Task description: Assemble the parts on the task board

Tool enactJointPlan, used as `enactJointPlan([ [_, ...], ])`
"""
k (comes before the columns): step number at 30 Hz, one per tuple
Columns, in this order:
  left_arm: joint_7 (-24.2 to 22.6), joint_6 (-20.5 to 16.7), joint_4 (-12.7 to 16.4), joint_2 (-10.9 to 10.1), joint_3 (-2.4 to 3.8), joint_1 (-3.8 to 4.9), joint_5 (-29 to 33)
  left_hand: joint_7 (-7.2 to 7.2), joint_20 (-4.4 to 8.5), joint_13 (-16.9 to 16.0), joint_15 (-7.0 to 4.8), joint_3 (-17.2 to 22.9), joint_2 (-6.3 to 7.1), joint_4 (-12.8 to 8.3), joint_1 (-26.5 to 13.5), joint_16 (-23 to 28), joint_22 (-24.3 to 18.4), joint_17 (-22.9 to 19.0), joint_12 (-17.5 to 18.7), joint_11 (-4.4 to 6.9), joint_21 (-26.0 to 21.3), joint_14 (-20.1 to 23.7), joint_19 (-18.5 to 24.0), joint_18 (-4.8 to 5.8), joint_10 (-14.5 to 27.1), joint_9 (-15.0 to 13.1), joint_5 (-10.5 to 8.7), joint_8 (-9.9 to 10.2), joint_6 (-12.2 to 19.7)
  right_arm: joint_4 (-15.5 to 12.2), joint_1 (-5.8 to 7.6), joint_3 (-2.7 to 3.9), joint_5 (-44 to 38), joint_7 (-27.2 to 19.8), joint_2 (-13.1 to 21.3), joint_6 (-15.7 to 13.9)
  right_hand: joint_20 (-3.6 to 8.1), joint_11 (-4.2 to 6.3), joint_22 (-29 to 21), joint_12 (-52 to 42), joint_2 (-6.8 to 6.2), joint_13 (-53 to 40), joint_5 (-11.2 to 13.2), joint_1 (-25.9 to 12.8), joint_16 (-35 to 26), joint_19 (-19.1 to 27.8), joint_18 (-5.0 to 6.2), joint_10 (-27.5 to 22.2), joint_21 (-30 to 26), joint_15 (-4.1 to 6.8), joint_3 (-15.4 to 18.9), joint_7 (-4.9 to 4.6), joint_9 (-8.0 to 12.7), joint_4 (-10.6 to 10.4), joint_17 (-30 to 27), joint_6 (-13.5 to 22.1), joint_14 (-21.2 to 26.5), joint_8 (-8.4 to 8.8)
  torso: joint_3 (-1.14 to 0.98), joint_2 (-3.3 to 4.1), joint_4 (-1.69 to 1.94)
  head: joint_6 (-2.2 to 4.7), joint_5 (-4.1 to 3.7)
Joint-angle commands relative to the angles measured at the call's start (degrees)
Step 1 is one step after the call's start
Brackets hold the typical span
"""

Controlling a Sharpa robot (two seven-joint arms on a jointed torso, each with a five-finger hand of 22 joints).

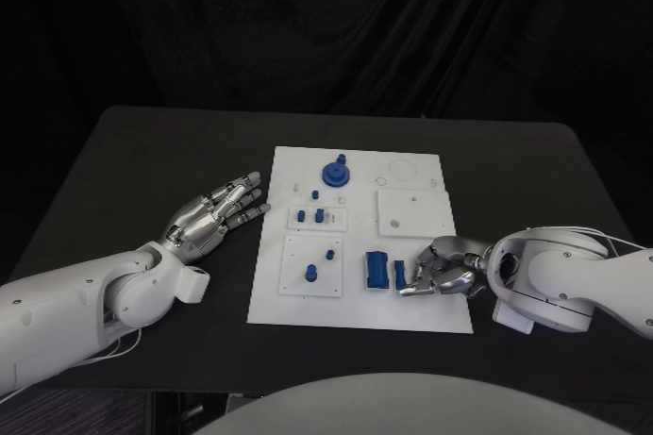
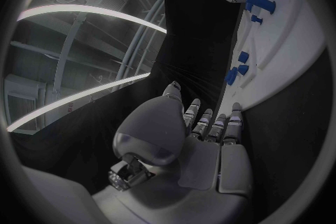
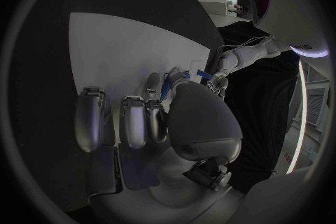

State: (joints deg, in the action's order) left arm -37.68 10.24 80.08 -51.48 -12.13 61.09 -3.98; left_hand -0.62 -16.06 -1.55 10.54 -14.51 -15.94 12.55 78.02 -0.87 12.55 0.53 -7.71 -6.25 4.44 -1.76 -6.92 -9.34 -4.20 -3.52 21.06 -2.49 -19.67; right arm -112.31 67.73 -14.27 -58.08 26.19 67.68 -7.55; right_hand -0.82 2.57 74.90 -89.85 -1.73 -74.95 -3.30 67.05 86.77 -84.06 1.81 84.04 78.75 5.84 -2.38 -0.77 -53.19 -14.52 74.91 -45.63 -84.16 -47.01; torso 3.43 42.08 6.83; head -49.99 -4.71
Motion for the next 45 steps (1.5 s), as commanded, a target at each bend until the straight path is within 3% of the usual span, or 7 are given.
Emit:
enactJointPlan([
  [1, 0.2, 0.3, 0.0, 0.0, -0.07, -0.2, 0.1, -0.18, -0.18, 0.0, 0.26, 0.0, 0.05, -0.3, 0.5, -0.3, -0.1, 0.1, -0.2, -0.35, 0.3, 0.0, -0.2, -0.39, 0.1, -0.1, 0.19, -0.2, -0.3, 0.2, -0.22, -0.01, -0.3, 0.5, -0.2, -1.3, 0.54, 0.48, 11.4, -0.2, 0.78, -15.1, -0.2, 0.0, -0.2, -1.2, 0.97, 6.0, 0.2, 0.42, 0.0, 0.07, -0.1, 0.5, 5.9, -0.6, -4.1, -0.27, 0.04, 0.0, -0.02, -0.01, 0.06],
  [13, 0.3, 0.4, 0.0, 0.1, -0.07, -0.22, 0.1, -0.23, -0.19, 0.0, 0.27, 0.0, 0.07, -0.4, 0.5, -0.3, -0.1, 0.1, -0.3, -0.36, 0.3, 0.0, -0.2, -0.39, 0.0, -0.1, 0.25, -0.2, -0.5, 1.0, -0.24, 0.0, -0.3, 0.9, -0.9, -2.4, 1.01, 1.16, 11.5, -0.2, 3.81, -15.1, -1.4, 1.8, -0.2, -1.3, 0.95, 6.0, 0.3, 0.98, -0.7, 0.89, -0.7, 1.6, 6.1, -1.9, -4.1, -1.25, 0.01, 0.0, 0.02, -0.01, 0.11],
  [20, 0.4, 0.4, -0.1, 0.1, -0.07, -0.23, 0.1, -0.25, -0.19, 0.0, 0.27, 0.0, 0.07, -0.5, 0.5, -0.2, -0.1, 0.1, -0.3, -0.37, 0.3, 0.0, -0.2, -0.39, 0.0, -0.1, 0.27, -0.2, -0.5, 1.1, -0.24, 0.0, -0.3, 1.5, -1.2, -1.9, 1.21, 1.38, 11.5, -0.2, 4.24, -15.1, -2.0, 2.9, -0.2, -1.4, 0.92, 6.0, 0.4, 1.17, -1.0, 1.11, -0.9, 2.4, 6.1, -1.9, -4.2, -1.34, 0.04, 0.01, 0.02, -0.01, 0.1],
  [27, 0.5, 0.5, -0.1, 0.2, -0.07, -0.27, 0.1, -0.29, -0.19, 0.0, 0.28, 0.0, 0.03, -0.5, 0.6, -0.2, -0.1, 0.1, -0.3, -0.38, 0.3, 0.0, -0.2, -0.38, 0.0, -0.1, 0.33, -0.3, -0.6, 1.3, -0.24, 0.01, -0.3, 1.7, -1.7, -0.8, 1.47, 1.55, 11.4, -0.2, 3.39, -15.1, -0.6, 6.0, -0.2, -1.3, 0.95, 6.0, 0.2, 1.35, -0.9, 1.25, -1.4, 5.1, 6.0, -1.8, -4.1, -1.43, 0.0, 0.03, -0.01, -0.01, 0.17],
  [31, 0.3, 0.4, -0.1, 0.2, -0.07, -0.3, 0.1, -0.29, -0.19, 0.0, 0.28, 0.0, 0.03, -0.5, 0.6, -0.2, -0.1, 0.1, -0.3, -0.38, 0.3, 0.0, -0.2, -0.38, 0.0, -0.1, 0.33, -0.3, -0.6, 1.2, -0.24, 0.01, -0.3, 0.6, -1.6, -0.8, 1.48, 1.46, 11.7, -0.2, 1.82, -15.1, 0.4, 6.2, 0.0, -1.6, 0.78, 6.0, 0.8, 1.33, 0.3, 1.1, -1.7, 5.8, 6.6, -1.8, -4.3, -1.7, -0.03, 0.02, 0.02, -0.01, 0.2],
  [36, 0.0, 0.0, 0.0, 0.1, -0.07, -0.34, 0.1, -0.34, -0.19, -0.1, 0.28, 0.1, -0.02, -0.6, 0.6, -0.2, -0.1, 0.1, -0.3, -0.39, 0.3, 0.0, -0.2, -0.38, 0.0, -0.2, 0.42, -0.3, -0.7, 0.3, -0.24, 0.01, -0.6, -2.2, -0.9, -1.6, 1.54, 1.44, 11.7, -0.2, -0.75, -15.1, 0.6, 4.8, 0.2, -1.6, 0.75, 6.0, 0.9, 1.34, 2.8, 1.07, -2.5, 5.2, 7.0, -1.9, -4.3, -2.63, -0.01, -0.01, -0.03, -0.01, 0.27],
  [45, -1.9, -2.6, 1.7, -0.9, -0.05, -0.35, -1.9, -0.47, -0.2, -0.1, 0.29, 0.1, 0.02, -0.8, 0.7, -0.3, -0.2, 0.1, -0.5, -0.38, 0.3, 0.0, -0.2, -0.37, -0.1, -0.3, 0.5, -0.4, -1.2, -2.4, 0.72, 0.07, -1.8, -7.8, 1.4, -5.6, 1.64, 1.59, 11.8, -0.2, -3.0, -15.1, 0.6, 2.9, 0.3, -1.8, 0.66, 6.0, 1.3, 1.44, 4.4, 1.27, -3.5, 2.5, 7.3, -1.8, -4.4, -3.62, -0.04, -0.18, -0.1, -0.01, -0.33],
])
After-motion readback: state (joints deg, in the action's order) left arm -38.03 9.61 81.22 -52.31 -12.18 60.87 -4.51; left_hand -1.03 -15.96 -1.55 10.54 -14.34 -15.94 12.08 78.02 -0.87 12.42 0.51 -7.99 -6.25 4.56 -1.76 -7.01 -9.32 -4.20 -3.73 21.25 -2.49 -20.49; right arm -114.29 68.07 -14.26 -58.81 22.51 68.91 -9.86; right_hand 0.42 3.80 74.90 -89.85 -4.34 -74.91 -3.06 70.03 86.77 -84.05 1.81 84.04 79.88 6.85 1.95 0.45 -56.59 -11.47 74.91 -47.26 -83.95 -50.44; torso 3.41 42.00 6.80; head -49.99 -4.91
